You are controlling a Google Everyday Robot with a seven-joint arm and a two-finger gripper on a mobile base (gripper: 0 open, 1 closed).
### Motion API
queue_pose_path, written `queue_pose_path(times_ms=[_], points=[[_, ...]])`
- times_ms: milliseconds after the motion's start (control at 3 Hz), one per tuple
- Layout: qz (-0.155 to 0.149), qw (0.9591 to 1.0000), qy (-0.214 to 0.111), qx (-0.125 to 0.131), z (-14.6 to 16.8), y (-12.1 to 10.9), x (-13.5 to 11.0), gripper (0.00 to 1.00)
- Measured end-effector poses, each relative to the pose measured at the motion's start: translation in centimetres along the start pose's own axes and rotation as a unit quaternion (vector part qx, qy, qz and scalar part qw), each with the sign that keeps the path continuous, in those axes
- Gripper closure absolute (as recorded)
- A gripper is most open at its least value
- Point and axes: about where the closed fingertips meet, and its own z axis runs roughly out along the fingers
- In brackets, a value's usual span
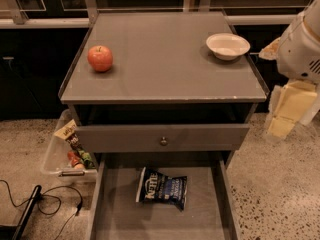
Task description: Pick blue chip bag from middle drawer and place on counter
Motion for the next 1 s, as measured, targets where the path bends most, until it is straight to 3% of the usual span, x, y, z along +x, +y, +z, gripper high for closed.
queue_pose_path(times_ms=[333, 1000], points=[[-0.007, 0.9996, -0.024, -0.014, 3.4, 2.7, -0.6, 0.0], [-0.024, 0.9929, -0.094, -0.069, 17.9, 9.7, 0.7, 0.0]])
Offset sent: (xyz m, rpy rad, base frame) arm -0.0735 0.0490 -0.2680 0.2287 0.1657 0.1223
